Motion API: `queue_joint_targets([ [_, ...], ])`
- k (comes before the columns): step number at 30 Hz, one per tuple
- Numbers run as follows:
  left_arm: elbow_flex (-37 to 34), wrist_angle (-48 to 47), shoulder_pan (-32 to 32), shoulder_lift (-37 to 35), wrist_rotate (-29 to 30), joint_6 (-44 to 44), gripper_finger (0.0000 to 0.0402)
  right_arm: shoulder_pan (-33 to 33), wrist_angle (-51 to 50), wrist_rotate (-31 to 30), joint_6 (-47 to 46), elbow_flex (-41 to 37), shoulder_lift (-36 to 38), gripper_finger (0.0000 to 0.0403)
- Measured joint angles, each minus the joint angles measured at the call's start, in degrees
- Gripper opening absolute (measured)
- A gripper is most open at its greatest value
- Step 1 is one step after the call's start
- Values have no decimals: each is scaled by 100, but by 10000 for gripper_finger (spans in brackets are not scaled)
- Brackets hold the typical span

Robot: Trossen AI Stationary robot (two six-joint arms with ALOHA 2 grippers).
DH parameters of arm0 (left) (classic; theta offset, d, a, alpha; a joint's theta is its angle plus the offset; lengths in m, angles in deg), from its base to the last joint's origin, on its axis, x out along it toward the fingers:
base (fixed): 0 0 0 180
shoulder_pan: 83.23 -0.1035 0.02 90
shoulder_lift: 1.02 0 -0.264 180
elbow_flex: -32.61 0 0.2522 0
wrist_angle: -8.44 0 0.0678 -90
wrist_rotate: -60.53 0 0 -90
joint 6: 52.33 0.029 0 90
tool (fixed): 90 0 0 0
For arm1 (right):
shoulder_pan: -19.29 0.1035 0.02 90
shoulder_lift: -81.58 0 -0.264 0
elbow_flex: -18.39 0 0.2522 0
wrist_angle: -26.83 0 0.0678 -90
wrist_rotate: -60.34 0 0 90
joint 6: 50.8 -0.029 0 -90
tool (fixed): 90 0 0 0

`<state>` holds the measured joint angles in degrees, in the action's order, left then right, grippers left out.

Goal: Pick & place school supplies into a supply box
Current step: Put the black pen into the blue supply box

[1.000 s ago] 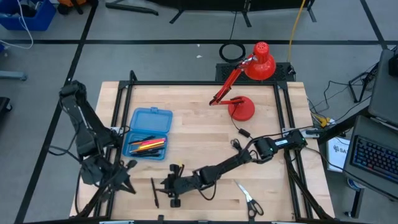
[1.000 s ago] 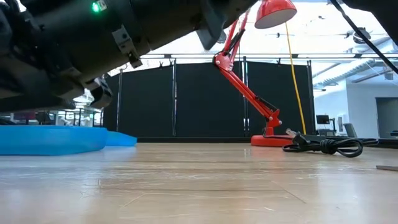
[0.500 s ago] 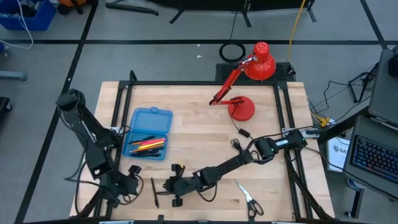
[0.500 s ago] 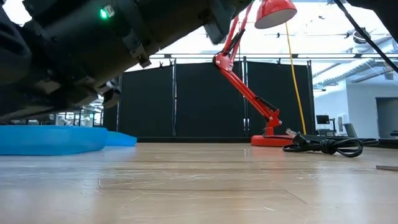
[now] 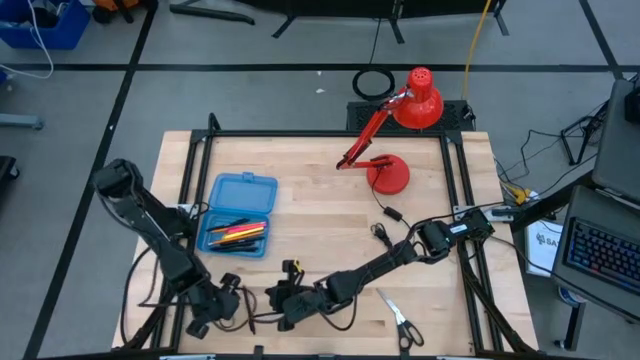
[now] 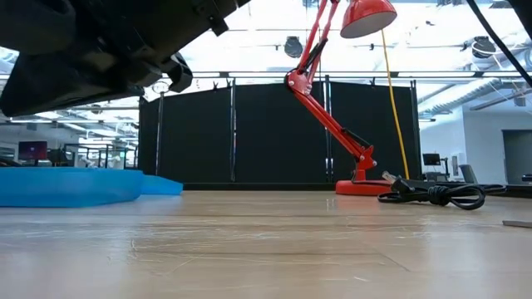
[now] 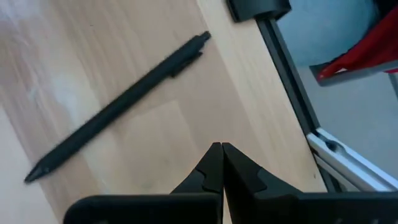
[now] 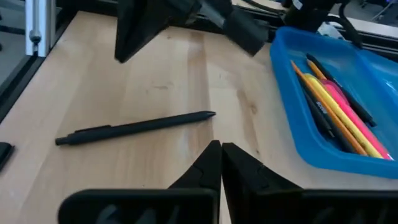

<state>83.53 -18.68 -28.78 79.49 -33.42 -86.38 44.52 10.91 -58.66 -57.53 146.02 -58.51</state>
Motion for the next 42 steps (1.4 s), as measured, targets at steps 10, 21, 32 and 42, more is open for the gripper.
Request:
queue_joint_targets([
  [10, -2, 286, -546, 667, -590, 386, 1, 17, 42, -122, -108, -186, 0, 1],
  [21, -2, 752, -895, 1018, -824, 948, 0, 41, 63, -721, -308, -378, 0, 0],
  [32, -2, 934, -1277, 1024, -298, 1301, 0, 212, -162, -2046, -457, -380, 0, 0],
  [42, -2, 1184, -1523, 1031, -958, 1403, 0, 353, -989, -2821, -783, -380, 259, 0],
])
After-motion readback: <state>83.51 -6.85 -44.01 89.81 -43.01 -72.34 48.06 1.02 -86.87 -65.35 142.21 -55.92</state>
